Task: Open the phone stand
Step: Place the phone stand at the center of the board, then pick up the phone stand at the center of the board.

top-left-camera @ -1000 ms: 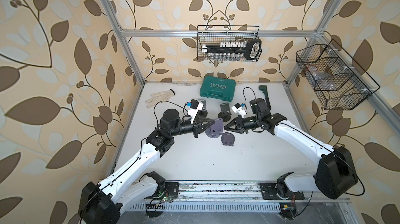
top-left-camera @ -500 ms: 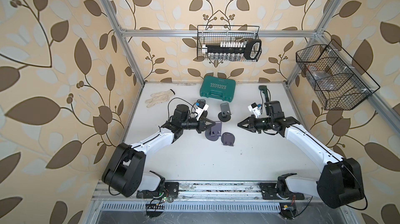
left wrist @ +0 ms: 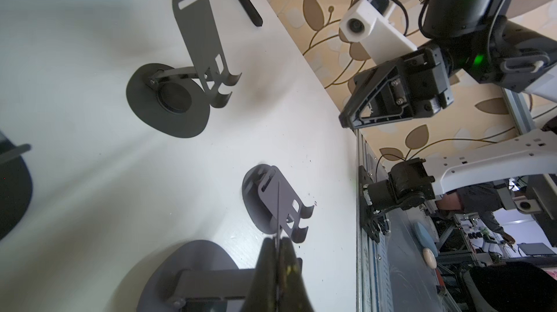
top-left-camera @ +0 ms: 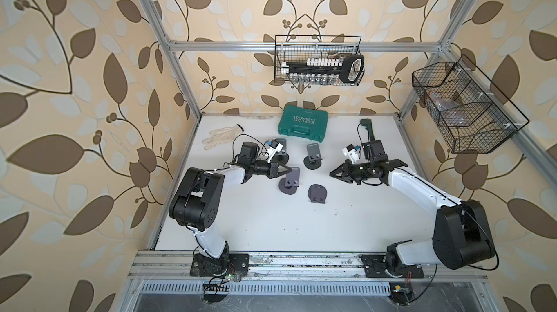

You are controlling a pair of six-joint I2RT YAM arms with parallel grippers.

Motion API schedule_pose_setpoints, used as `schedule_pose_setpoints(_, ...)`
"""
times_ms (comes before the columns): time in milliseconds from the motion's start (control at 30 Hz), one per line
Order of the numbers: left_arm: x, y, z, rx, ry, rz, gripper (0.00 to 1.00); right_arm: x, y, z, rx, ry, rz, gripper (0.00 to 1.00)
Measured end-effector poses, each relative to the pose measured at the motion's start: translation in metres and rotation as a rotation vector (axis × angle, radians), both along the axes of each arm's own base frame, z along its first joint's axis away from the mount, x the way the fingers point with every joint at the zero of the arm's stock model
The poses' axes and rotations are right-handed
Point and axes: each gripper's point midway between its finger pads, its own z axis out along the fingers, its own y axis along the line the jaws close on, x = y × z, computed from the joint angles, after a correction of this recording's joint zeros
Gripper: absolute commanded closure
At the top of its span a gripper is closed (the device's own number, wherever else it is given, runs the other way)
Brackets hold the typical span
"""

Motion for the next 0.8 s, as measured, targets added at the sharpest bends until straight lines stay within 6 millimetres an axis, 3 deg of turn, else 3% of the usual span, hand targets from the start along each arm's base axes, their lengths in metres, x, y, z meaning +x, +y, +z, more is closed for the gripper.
schedule_pose_setpoints(67, -0.002, 0.0, -0.002, 0.004, 0.008, -0.006, 0.98, 0.003, 0.001, -0.001, -0.001, 0.003, 0.0, 0.89)
schedule_pose_setpoints(167, -0.003, 0.001, -0.006, 0.019, 0.015, -0.001, 0.8, 0.005, 0.001, 0.0, -0.002, -0.006, 0.003, 0.89)
schedule_pose_setpoints(333, -0.005, 0.006, -0.006, 0.056, 0.004, 0.039, 0.72, 0.006, 0.001, 0.0, -0.008, -0.018, 0.011, 0.89)
schedule_pose_setpoints(600, 0.006, 0.019, 0.022, 0.115, -0.11, 0.167, 0.54, 0.005, 0.001, 0.003, -0.008, -0.03, 0.014, 0.89)
schedule_pose_setpoints(800, 0.016, 0.019, 0.057, 0.203, -0.135, 0.258, 0.48, 0.003, -0.001, 0.024, -0.003, -0.095, 0.011, 0.89)
